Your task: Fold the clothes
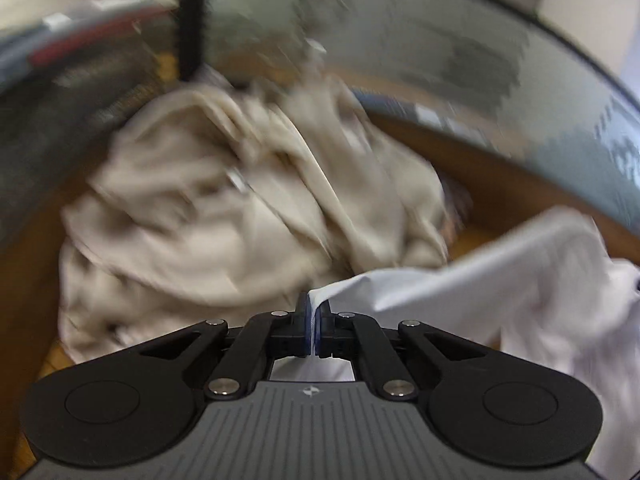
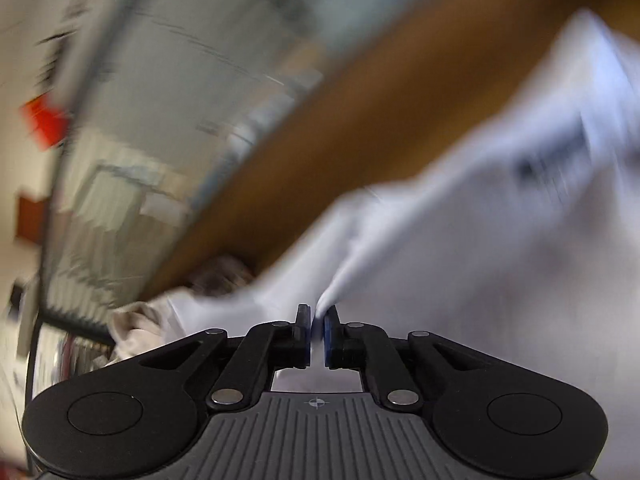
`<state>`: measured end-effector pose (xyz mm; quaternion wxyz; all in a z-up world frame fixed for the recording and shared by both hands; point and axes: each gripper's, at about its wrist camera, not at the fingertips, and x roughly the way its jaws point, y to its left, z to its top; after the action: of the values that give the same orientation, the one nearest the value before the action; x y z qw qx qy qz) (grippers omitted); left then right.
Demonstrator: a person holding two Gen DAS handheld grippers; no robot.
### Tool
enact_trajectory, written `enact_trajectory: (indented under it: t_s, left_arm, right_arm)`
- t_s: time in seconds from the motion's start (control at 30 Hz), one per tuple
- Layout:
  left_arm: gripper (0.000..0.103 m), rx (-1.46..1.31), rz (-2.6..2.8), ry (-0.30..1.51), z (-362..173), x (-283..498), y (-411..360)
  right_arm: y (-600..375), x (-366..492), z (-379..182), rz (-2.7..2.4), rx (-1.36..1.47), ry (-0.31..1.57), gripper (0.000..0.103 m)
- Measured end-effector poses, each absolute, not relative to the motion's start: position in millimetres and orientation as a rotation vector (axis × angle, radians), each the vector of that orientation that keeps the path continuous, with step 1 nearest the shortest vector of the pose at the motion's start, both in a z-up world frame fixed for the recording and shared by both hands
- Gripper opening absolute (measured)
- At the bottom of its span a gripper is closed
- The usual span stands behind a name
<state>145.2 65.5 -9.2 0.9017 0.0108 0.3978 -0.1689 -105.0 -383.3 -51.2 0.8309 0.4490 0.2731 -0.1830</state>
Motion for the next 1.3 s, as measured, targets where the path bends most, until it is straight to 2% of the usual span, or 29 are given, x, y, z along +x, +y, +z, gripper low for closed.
enact_trajectory:
  t_s: [0.1, 0.2, 0.43, 0.53, 0.57, 0.63, 0.7, 0.73, 0.77, 0.8, 0.87, 1.07, 1.3]
  left_arm:
    - [0.002, 0.008, -0.318, 0.76, 14.6, 167.0, 72.0]
    - [0.002, 0.064, -0.296, 0.73, 16.4, 183.8, 62.7]
    - [0.008, 0.154, -0.287, 0.742, -23.1, 209.5, 38.3]
    - [0.034, 0.139, -0.304, 0.75, -31.4, 212.7, 35.3]
    - [0.045, 0.128, -0.307, 0.752, -31.9, 213.8, 35.8]
    - [0.053, 0.107, -0.316, 0.745, -29.3, 211.4, 38.2]
    - [0.069, 0.088, -0.328, 0.729, -22.3, 203.8, 42.5]
    - [0.072, 0.074, -0.338, 0.717, -17.8, 197.7, 45.4]
    - [0.077, 0.061, -0.351, 0.708, -13.4, 191.1, 48.4]
    - [0.078, 0.05, -0.366, 0.701, -9.2, 184.0, 51.6]
    - [0.08, 0.037, -0.398, 0.692, -1.6, 168.6, 58.7]
    - [0.081, 0.066, -0.475, 0.72, -2.6, 115.2, 72.5]
    - [0.081, 0.089, -0.55, 0.824, -43.9, 59.7, 83.4]
  right_arm:
    - [-393.8, -82.3, -19.0, -0.353, 0.793, 0.527, 0.007]
    - [-409.6, -51.2, -11.1, -0.325, 0.739, 0.517, 0.007]
    - [-440.2, 15.6, -53.6, -0.328, 0.716, 0.666, 0.009]
    - [-442.8, 31.5, -76.2, -0.318, 0.699, 0.733, 0.011]
    - [-442.9, 35.8, -81.4, -0.315, 0.685, 0.751, 0.015]
    - [-441.8, 41.6, -87.0, -0.31, 0.644, 0.783, 0.017]
    - [-440.0, 41.6, -85.5, -0.306, 0.608, 0.802, 0.021]
    - [-439.0, 39.1, -82.4, -0.298, 0.595, 0.8, 0.023]
    - [-437.0, 36.3, -78.1, -0.291, 0.583, 0.796, 0.031]
    - [-435.5, 31.9, -72.3, -0.283, 0.563, 0.791, 0.041]
    - [-428.3, 19.9, -56.7, -0.267, 0.501, 0.771, 0.045]
    - [-399.2, -34.3, -21.0, -0.206, 0.407, 0.752, 0.051]
    - [-363.8, -93.1, -14.6, -0.139, 0.406, 0.785, 0.052]
